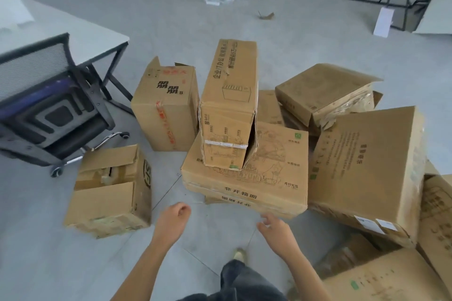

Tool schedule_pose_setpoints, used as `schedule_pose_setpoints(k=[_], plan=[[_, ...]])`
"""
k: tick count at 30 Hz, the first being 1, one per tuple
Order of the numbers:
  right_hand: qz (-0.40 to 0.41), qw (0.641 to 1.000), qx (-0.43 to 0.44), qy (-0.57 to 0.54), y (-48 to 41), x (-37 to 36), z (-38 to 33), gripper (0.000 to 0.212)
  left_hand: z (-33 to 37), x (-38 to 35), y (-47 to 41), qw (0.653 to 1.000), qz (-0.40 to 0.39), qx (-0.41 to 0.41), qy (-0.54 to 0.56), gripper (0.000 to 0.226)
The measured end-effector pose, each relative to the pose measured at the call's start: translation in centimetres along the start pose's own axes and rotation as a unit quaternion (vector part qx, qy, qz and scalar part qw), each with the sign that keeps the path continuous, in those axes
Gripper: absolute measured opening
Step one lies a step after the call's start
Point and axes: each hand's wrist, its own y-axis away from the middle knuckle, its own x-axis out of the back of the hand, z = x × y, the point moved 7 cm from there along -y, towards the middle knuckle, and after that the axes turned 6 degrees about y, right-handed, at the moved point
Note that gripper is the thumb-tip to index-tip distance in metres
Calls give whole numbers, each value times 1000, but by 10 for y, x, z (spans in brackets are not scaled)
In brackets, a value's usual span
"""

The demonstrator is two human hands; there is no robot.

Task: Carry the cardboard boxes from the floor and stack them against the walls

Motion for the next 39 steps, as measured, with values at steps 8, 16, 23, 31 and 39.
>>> schedule_pose_setpoints(k=[8,16,23,31,39], plan=[[-21,997,70,1,-95,57,-58,40,54,-9,-71,1000,17,3,-19,24],[19,998,51,-29,-152,92,-93,39,90,46,-177,995,94,11,44,21],[114,980,-11,-162,-192,120,-146,86,192,85,-289,987,47,-95,117,44],[166,923,-145,-315,-219,111,-166,50,211,34,-352,967,-218,-29,129,89],[253,824,-245,-443,-220,128,-157,32,221,8,-338,949,-262,-17,172,73]])
